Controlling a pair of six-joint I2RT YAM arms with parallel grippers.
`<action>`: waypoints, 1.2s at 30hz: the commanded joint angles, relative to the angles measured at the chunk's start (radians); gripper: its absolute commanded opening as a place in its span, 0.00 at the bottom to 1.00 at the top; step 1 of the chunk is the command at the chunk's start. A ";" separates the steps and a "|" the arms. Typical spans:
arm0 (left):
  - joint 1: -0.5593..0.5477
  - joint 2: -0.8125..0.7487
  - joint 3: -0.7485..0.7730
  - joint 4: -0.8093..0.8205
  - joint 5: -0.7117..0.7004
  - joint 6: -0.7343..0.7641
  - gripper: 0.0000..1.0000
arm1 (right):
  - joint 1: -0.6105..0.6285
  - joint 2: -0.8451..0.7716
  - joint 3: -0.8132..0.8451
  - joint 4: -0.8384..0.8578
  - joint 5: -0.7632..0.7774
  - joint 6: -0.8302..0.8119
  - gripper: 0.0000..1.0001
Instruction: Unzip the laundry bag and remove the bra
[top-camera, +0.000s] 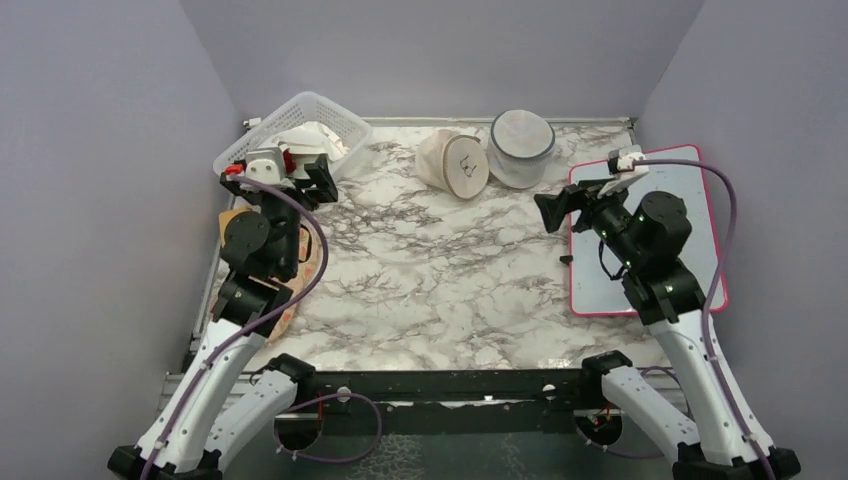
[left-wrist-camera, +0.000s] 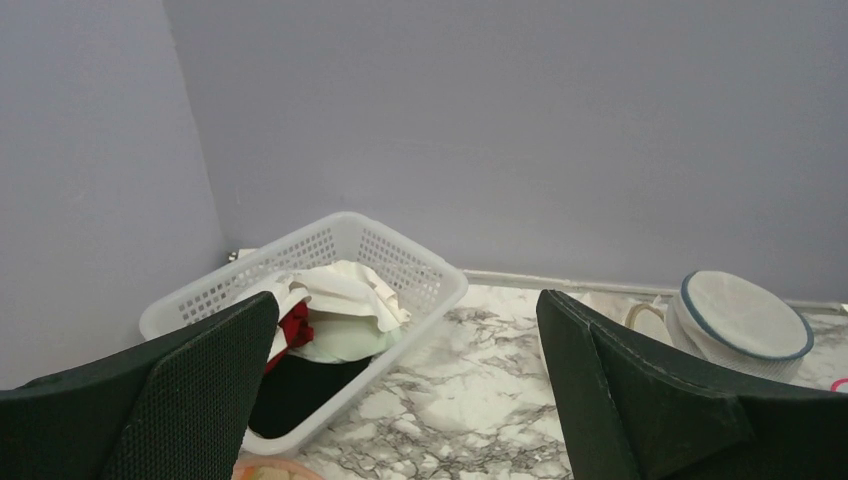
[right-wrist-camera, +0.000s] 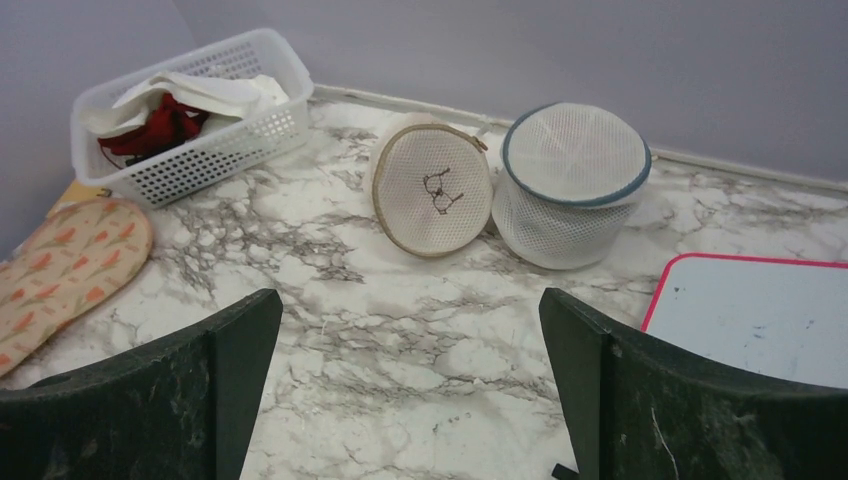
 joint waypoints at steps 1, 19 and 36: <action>0.073 0.091 -0.027 0.085 0.132 -0.084 0.99 | -0.028 0.086 -0.065 0.145 0.021 0.023 0.99; 0.035 0.691 0.024 0.145 0.363 -0.326 0.99 | -0.117 0.377 -0.205 0.382 -0.093 0.158 0.99; -0.133 1.326 0.524 0.194 0.458 -0.480 0.92 | -0.075 0.391 -0.234 0.493 -0.104 0.171 1.00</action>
